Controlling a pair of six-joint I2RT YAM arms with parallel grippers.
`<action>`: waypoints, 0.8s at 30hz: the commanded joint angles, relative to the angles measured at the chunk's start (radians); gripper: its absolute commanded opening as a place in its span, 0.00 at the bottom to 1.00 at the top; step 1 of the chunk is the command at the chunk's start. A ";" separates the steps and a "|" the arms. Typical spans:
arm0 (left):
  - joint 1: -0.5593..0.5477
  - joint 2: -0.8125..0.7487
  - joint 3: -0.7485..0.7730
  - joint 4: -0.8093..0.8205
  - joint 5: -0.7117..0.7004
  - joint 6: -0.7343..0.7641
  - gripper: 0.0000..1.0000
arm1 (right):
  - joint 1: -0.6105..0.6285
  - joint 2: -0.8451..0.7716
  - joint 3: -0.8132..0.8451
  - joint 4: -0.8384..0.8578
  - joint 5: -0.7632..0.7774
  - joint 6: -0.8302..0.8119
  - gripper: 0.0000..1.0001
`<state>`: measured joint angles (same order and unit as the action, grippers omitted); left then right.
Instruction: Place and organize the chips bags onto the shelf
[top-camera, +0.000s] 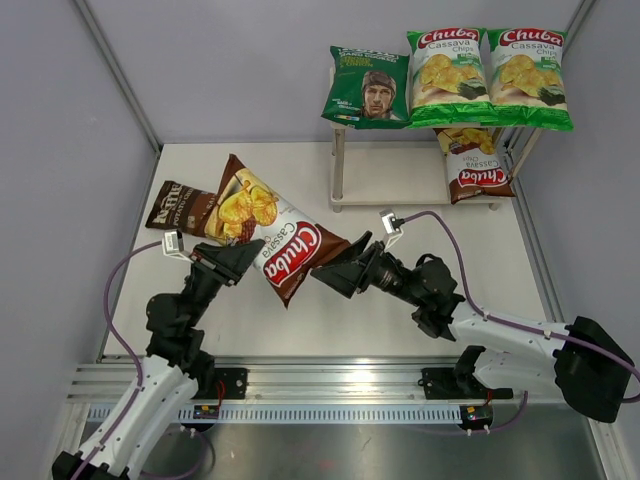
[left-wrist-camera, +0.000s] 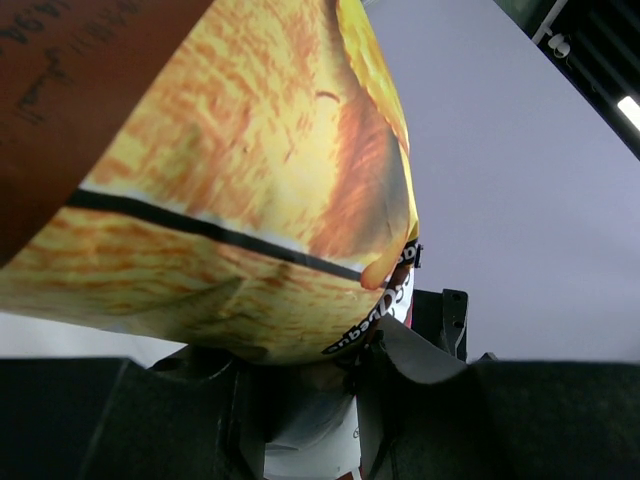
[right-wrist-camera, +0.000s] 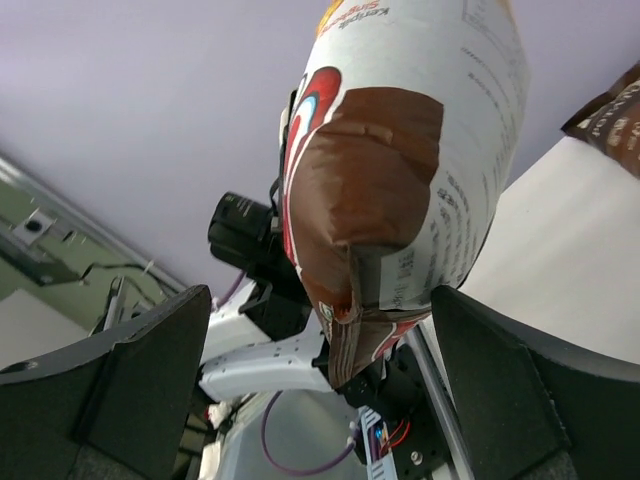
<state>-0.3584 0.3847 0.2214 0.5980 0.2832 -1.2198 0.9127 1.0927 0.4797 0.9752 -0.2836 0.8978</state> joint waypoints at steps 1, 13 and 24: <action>-0.020 -0.017 -0.002 0.117 -0.096 -0.033 0.18 | 0.034 -0.016 0.028 -0.036 0.182 -0.010 0.99; -0.138 0.039 -0.030 0.213 -0.174 -0.060 0.15 | 0.066 0.110 0.065 0.085 0.150 -0.010 1.00; -0.274 0.103 -0.119 0.289 -0.246 -0.029 0.20 | 0.066 0.110 0.086 0.023 0.262 -0.068 0.77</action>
<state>-0.5964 0.4751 0.1390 0.7776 0.0299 -1.2625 0.9707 1.2095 0.5198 0.9848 -0.1200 0.8692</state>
